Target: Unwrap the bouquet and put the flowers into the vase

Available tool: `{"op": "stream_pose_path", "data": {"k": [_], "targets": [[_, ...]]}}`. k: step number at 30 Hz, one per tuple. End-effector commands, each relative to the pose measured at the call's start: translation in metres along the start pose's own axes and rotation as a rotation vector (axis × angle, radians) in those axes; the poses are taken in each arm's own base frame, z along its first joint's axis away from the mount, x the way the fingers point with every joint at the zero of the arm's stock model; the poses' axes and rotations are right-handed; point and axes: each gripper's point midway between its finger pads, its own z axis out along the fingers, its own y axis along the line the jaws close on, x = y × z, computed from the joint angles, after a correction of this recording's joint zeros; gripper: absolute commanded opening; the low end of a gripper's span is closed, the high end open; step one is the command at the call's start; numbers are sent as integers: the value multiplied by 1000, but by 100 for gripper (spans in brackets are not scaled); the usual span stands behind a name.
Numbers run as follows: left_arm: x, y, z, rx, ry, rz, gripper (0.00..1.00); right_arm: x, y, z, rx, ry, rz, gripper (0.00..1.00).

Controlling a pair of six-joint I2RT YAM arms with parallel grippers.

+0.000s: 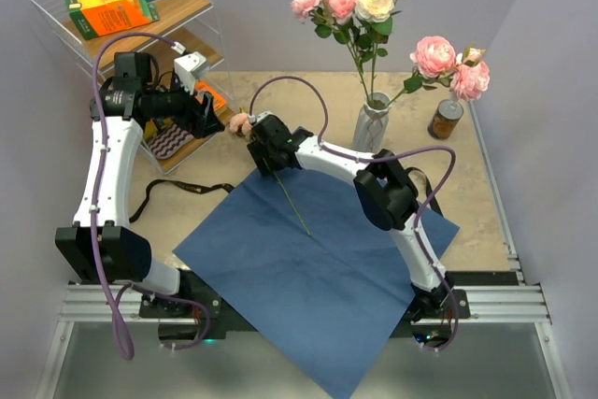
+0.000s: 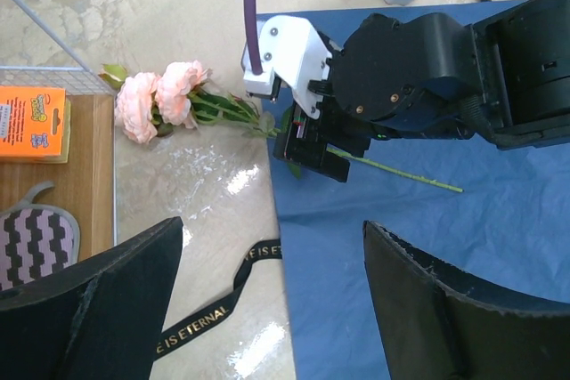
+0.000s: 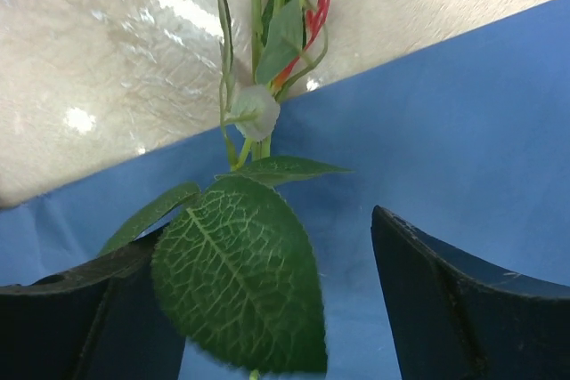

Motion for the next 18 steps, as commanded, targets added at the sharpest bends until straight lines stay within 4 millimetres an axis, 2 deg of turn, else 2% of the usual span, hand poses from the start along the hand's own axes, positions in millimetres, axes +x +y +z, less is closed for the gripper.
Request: {"op": "stream_pose_path", "data": {"k": [1,6,10,13,14,18], "targets": [[-14,-2,-11,-22,-32,43,86,-5,10,-3,-50,9,-20,75],[-17,-2,-12,-25,-34,45,86,5,9,10,-28,28,-29,69],[-19,-1,-13,-30,-33,51,87,5,8,18,-17,19,-28,60],[-18,1,-13,-40,-26,54,86,4,7,21,-8,8,-25,50],[-18,1,-13,-40,-25,56,86,4,7,22,-7,6,-23,43],[-17,3,-14,-48,-21,59,86,9,6,26,3,13,-21,28]]}}
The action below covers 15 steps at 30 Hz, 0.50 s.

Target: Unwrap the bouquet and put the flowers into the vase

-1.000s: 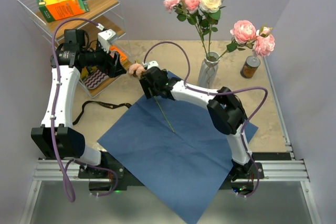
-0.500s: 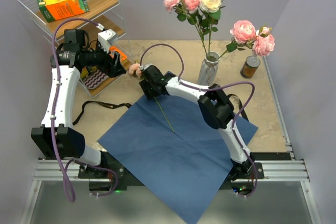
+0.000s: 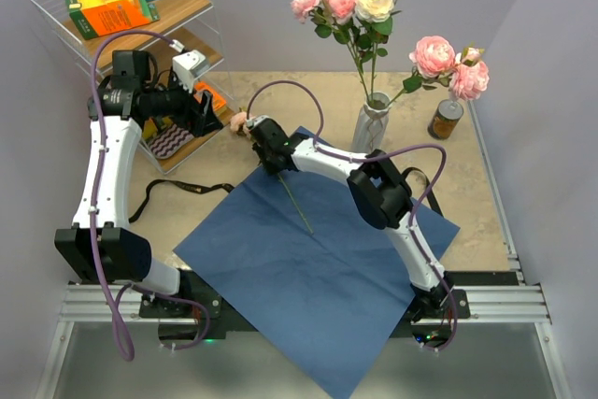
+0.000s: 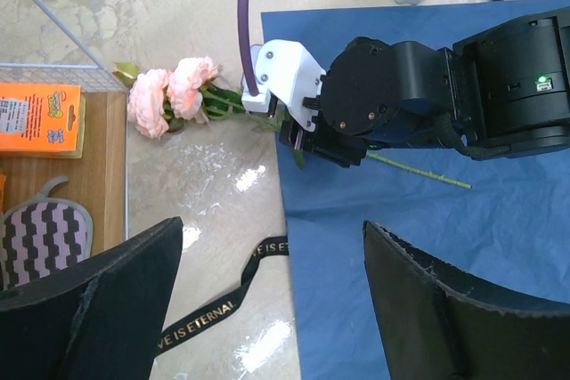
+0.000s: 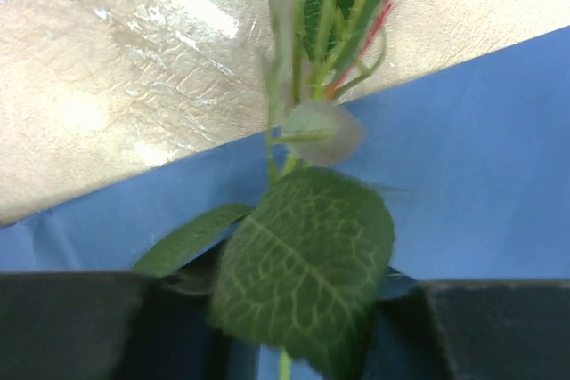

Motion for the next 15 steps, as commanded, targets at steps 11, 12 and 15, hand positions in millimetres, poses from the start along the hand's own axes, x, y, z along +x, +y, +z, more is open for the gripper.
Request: {"op": "stream_pose_path", "data": {"k": [11,12,15], "targets": [[-14,3,-9,-30,-20,44,87,-26,-5,-19,19,-81,57,0],[-14,3,-9,-30,-19,43,86,-33,-6,-27,18,-101,62,0],[-16,1,-11,-25,-24,39,86,-71,-14,-75,21,-217,90,0]]}}
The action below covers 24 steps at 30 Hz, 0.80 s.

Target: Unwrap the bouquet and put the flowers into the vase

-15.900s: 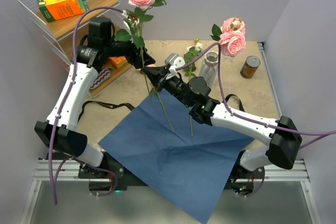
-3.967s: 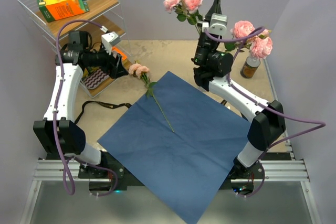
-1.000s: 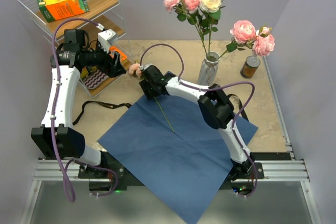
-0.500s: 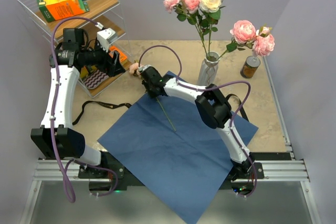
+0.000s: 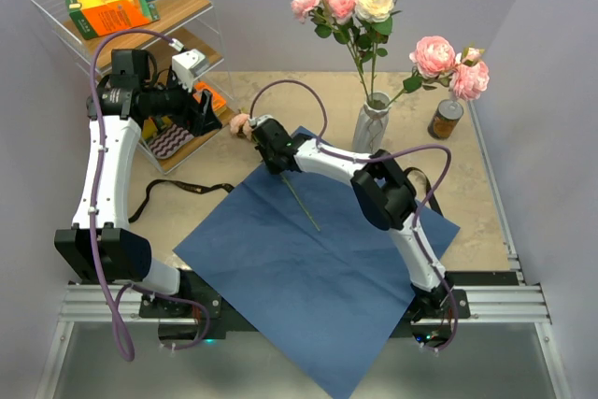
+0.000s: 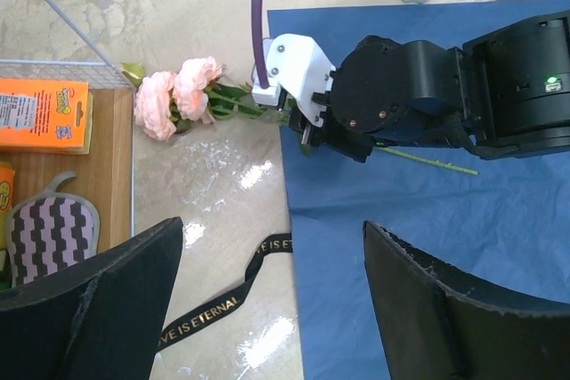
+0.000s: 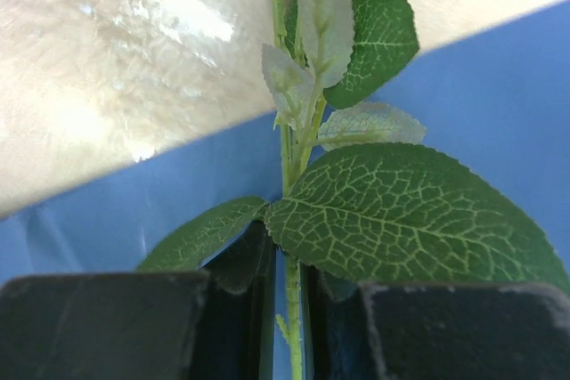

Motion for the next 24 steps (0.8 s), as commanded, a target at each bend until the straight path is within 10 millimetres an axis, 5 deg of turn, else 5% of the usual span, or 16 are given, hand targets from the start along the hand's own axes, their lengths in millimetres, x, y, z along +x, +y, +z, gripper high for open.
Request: {"op": "stream_pose_path", "data": {"k": [1,2,3,6,9,15,16,21,24], "targets": [[-15,-2,-9,-6,-33,35,86,-74,-13,-80,-2,-219,60,0],[-16,-2,-9,-4,-35,34,86,-80,-14,-92,-10,-251,60,0],[-16,-4,-9,3,-35,30,86,-101,-19,-125,-22,-332,76,0],[-16,-6,-10,8,-38,29,86,-112,-30,-166,-24,-422,53,0],[-14,-6,-10,4,-36,29,86,-113,-38,-193,-22,-492,4,0],[-13,-13,-11,33,-40,35,87,-123,-69,-283,31,-723,-69,0],[-13,-15,-11,45,-43,34,87,-127,-79,-311,51,-823,-72,0],[-9,-13,-8,43,-38,36,87,-134,-88,-380,43,-1131,-128,0],[-6,-11,-4,46,-32,35,87,-140,-109,-422,140,-1284,-91,0]]}}
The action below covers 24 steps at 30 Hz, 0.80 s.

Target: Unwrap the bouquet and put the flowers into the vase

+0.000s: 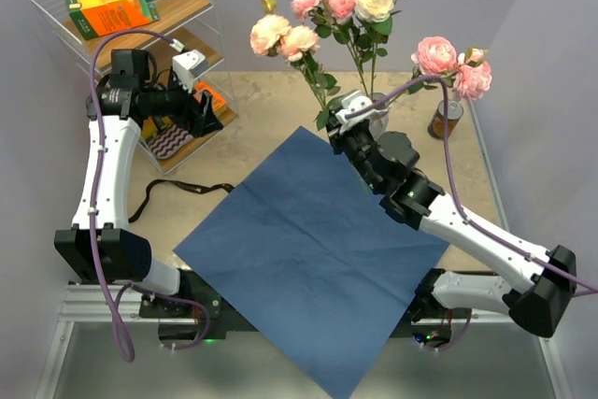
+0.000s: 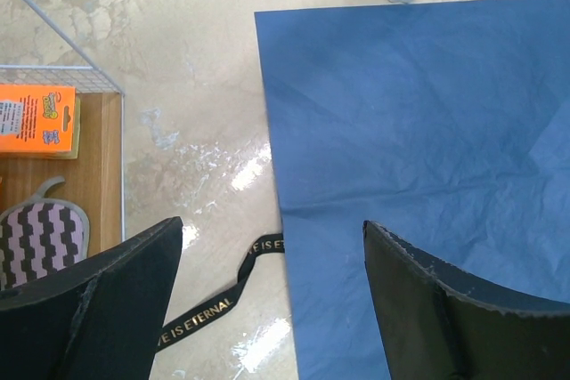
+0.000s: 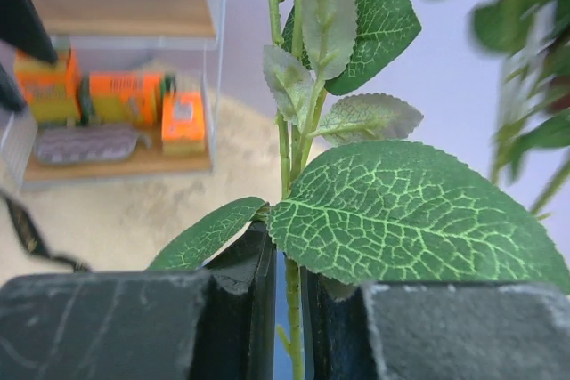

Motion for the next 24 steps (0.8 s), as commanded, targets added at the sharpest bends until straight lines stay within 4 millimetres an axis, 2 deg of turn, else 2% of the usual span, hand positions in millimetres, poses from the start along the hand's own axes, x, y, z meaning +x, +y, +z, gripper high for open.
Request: {"op": "stream_pose_path", "data": {"k": [1,4,5,7,10,15,19,20,24], "targets": [[-4,-5,-2,17,-24,32,87,-108,-40,-28,148,-409,-53,0],[-2,-3,0,16,-23,31,87,-148,-62,-49,236,-533,-77,0],[-1,-3,0,18,-22,31,87,-155,-74,-57,294,-563,-66,0],[0,-2,2,21,-20,30,87,-176,-95,-82,412,-686,-59,0],[3,-1,6,27,-18,27,87,-189,-115,-101,580,-794,-119,0],[6,0,11,47,-13,43,87,-189,-141,-89,760,-828,-137,0],[10,-1,13,68,-5,70,87,-182,-157,-80,817,-868,-49,0],[11,-1,14,71,-3,81,87,-177,-159,-73,822,-857,-58,0],[15,1,17,79,6,91,87,-171,-173,-64,868,-865,-20,0]]}}
